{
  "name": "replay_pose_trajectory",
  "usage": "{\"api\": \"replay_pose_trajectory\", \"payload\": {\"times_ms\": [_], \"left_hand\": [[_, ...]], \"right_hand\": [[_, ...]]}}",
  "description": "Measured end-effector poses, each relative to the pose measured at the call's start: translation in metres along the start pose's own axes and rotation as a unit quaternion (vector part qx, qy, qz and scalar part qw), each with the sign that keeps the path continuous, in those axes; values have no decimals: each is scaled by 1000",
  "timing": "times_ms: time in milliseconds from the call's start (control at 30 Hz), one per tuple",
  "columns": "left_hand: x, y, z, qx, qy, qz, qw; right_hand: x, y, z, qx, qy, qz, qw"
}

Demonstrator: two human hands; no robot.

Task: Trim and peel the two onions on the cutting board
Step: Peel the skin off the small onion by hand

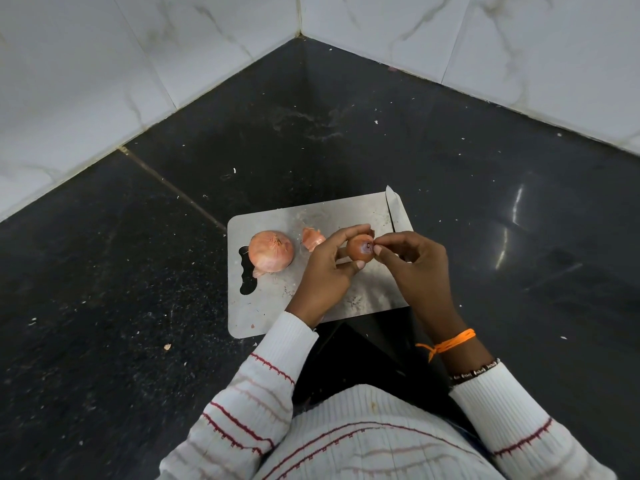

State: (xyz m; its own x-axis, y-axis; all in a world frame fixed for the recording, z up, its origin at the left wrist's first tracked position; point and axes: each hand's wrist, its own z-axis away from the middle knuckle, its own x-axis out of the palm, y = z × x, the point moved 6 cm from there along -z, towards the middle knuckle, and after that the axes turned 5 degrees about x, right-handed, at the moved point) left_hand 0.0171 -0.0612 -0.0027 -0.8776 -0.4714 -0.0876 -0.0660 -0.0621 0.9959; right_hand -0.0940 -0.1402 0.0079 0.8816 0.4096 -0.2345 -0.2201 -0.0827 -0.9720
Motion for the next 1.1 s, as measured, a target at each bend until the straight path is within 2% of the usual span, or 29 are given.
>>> {"api": "replay_pose_trajectory", "payload": {"times_ms": [267, 500, 767, 1100], "left_hand": [[-2, -5, -1, 1, 5, -8, 1000], [-2, -9, -1, -3, -18, -42, 999], [3, -6, 0, 6, -40, -53, 998], [-3, -9, 1, -17, 11, -17, 1000]], "right_hand": [[4, 1, 3, -13, -17, 22, 1000], [2, -1, 1, -51, -19, 49, 997], [-1, 1, 2, -52, -14, 72, 996], [-3, -6, 5, -78, -20, 68, 994]]}}
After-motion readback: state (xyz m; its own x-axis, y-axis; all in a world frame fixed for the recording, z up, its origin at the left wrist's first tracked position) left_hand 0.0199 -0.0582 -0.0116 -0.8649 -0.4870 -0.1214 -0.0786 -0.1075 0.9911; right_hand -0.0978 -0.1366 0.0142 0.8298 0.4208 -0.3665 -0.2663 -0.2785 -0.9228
